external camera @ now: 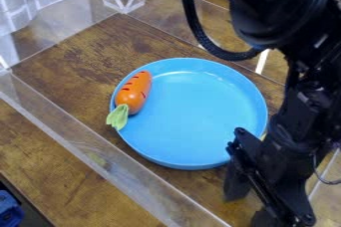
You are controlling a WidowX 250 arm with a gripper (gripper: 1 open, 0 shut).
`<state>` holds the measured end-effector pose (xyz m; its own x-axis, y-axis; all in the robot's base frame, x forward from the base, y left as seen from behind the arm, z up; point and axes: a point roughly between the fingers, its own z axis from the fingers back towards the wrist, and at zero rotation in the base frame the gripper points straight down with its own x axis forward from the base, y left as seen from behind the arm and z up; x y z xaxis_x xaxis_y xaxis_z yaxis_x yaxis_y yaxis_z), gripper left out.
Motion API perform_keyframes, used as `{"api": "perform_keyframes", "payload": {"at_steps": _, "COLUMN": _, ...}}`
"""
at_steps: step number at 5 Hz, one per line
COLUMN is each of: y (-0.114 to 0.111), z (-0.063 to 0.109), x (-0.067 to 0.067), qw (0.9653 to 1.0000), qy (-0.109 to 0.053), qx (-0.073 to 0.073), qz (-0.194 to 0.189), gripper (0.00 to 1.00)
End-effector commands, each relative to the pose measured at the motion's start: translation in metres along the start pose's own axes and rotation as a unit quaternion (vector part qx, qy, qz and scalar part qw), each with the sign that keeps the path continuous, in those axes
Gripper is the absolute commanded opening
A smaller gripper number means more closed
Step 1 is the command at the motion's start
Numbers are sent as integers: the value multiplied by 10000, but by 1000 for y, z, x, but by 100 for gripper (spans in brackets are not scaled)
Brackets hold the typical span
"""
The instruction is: Put the lemon on the blue tray
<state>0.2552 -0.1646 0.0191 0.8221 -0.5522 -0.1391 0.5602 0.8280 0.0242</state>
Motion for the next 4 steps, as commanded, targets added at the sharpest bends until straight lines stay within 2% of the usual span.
{"api": "perform_keyframes", "payload": {"at_steps": 1, "y": 10, "z": 10, "x": 0, "qw": 9998, "qy": -159, "qx": 47, "qz": 60, "gripper": 0}}
{"api": "perform_keyframes", "payload": {"at_steps": 4, "y": -6, "z": 25, "x": 8, "qw": 9993, "qy": -276, "qx": 163, "qz": -168, "gripper": 0}}
